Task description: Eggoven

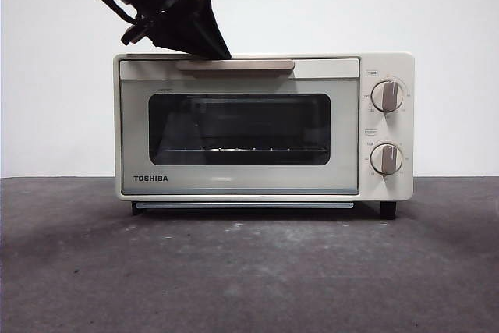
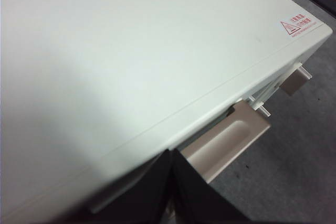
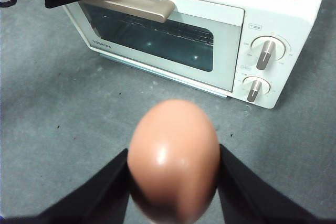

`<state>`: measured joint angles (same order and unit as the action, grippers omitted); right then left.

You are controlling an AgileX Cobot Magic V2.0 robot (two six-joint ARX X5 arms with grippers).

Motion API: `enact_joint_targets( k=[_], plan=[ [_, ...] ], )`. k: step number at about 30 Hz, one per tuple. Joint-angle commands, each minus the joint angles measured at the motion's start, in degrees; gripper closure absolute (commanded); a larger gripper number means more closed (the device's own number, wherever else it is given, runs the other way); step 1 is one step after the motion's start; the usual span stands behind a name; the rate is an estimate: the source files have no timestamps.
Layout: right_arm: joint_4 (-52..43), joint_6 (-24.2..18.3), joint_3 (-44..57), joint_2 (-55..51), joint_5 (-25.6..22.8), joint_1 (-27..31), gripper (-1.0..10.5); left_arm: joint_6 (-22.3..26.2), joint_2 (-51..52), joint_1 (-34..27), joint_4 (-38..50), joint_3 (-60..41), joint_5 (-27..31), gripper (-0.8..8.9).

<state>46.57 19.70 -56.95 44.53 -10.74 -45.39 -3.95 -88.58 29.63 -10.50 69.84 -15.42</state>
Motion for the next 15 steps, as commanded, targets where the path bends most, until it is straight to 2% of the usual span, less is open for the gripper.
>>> enact_joint_targets(
  k=[1,15],
  plan=[
    [-0.2,-0.5,-0.9,0.2,-0.3,-0.6,9.4,1.0,-2.2,1.9,-3.8,0.2,0.2,8.06],
    [-0.7,-0.9,-0.9,0.3,-0.3,-0.6,9.4,1.2,-2.0,15.9,-15.4,0.2,0.2,8.06]
  ],
)
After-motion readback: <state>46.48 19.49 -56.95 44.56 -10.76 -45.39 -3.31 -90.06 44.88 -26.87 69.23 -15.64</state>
